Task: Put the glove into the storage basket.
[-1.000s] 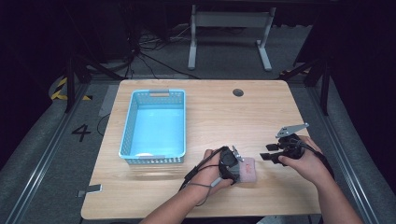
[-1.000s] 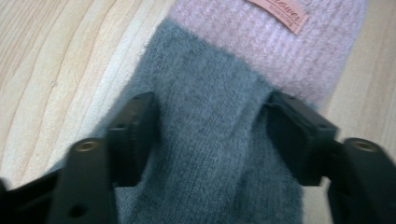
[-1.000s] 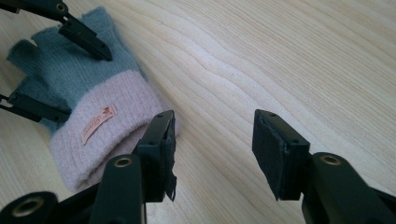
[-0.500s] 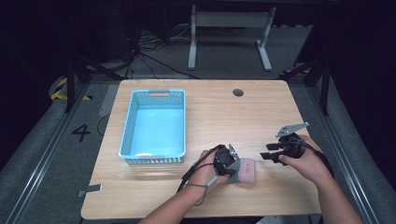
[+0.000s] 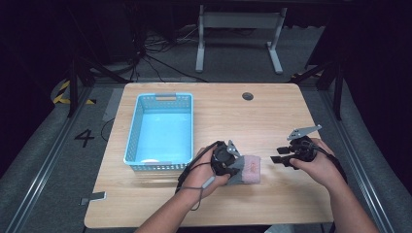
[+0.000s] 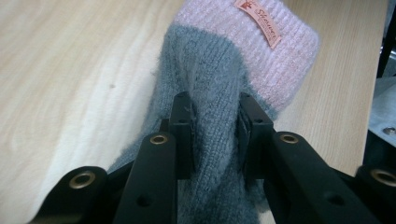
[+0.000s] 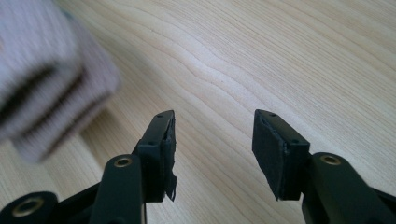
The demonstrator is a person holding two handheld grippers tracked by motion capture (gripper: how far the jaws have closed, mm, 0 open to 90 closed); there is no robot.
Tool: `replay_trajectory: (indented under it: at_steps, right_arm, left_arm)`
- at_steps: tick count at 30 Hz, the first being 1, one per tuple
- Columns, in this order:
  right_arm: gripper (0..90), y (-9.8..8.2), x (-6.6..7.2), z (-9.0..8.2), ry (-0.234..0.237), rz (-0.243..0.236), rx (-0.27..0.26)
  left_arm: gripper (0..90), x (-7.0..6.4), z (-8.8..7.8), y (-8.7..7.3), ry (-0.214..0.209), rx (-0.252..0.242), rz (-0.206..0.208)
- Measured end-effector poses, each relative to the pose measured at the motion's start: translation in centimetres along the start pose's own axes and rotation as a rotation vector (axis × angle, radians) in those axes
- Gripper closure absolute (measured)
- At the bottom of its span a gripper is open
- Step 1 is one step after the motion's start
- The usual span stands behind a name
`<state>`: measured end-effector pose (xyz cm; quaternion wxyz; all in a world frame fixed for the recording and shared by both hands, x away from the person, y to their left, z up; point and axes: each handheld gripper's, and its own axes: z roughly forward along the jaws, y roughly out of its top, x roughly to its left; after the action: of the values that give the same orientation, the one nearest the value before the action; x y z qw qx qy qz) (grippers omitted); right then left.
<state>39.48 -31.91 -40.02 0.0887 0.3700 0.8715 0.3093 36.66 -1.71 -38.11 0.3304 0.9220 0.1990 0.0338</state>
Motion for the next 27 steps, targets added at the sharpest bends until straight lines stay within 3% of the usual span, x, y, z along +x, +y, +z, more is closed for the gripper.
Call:
replay_trajectory:
  at_steps: [8,27]
  right_arm:
    - [49.6,-0.4,-0.4,0.0,-0.004,0.019,-0.001]
    - [49.6,-1.6,-0.7,-0.2,-0.014,0.055,0.011]
  left_arm:
    - [72.0,1.6,-3.2,0.1,0.005,-0.027,-0.028]
    - [72.0,6.3,-9.4,-1.5,0.098,-0.075,-0.069]
